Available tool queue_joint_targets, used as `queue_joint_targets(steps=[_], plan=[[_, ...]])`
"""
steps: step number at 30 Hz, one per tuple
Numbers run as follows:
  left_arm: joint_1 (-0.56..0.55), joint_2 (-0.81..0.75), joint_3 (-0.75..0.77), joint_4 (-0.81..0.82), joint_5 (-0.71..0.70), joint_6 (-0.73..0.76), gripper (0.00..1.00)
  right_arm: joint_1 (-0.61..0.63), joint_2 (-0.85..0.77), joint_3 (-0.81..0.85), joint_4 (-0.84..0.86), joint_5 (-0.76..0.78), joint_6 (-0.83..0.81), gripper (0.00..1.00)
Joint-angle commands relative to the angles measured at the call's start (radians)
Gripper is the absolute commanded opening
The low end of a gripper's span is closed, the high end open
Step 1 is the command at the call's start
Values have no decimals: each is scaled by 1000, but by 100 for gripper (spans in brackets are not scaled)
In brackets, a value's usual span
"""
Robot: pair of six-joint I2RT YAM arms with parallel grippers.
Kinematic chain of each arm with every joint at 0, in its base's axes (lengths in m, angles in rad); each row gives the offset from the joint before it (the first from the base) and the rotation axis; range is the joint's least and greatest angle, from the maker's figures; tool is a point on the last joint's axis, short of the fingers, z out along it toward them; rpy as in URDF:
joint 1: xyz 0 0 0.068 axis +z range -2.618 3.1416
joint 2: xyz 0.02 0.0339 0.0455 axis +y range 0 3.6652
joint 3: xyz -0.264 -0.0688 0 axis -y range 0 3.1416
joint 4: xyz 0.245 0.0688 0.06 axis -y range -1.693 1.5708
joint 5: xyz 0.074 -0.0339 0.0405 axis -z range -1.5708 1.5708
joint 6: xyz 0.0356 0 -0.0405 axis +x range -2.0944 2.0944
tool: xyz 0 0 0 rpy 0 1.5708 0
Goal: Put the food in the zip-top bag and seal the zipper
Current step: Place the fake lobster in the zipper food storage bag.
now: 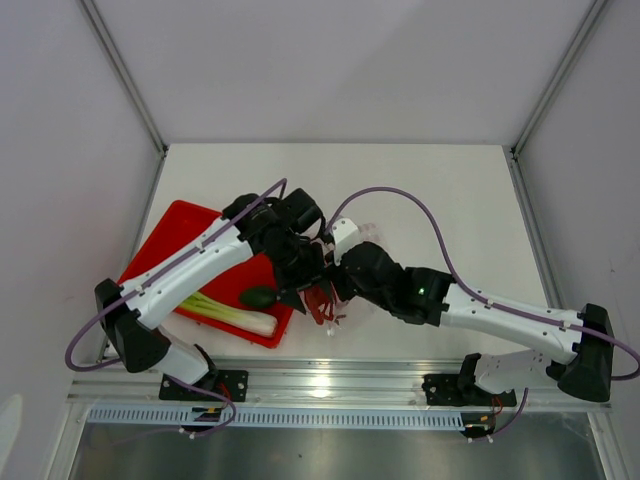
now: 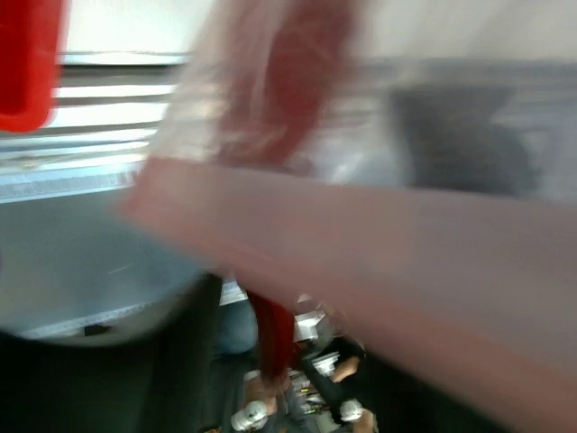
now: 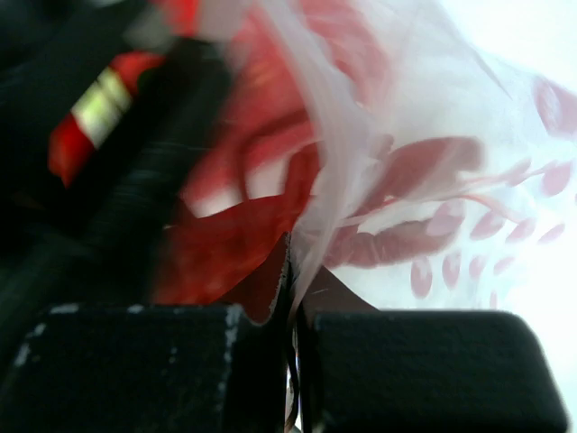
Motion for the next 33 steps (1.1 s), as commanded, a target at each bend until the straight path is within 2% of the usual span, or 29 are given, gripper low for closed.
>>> queue_joint_targets(steps=[1, 3, 4, 7, 13, 20, 24, 28, 33], plan=[[-3, -31, 66, 139, 22, 32, 67, 27, -6, 33, 59, -71, 39, 0], [-3, -55, 71, 144, -11, 43, 77, 14, -17, 32, 48, -67, 52, 0], [-3, -63, 69, 145, -19, 47, 88, 11, -23, 29, 45, -66, 55, 0], [-4, -104, 63, 142, -64, 58, 95, 1, -42, 15, 35, -64, 63, 0], [-13, -276, -73, 245, -88, 52, 96, -41, -65, 15, -14, -51, 98, 0], [-50, -486, -257, 446, -137, 196, 97, -94, -60, 7, -52, -28, 91, 0], [-63, -547, -359, 549, -99, 237, 95, -107, -52, -2, -55, -31, 89, 0], [-113, -597, -349, 546, -266, 317, 91, -110, -45, 15, -92, 5, 101, 0], [-115, -656, -383, 514, -476, 339, 88, -110, -60, 85, -239, 149, 132, 0]])
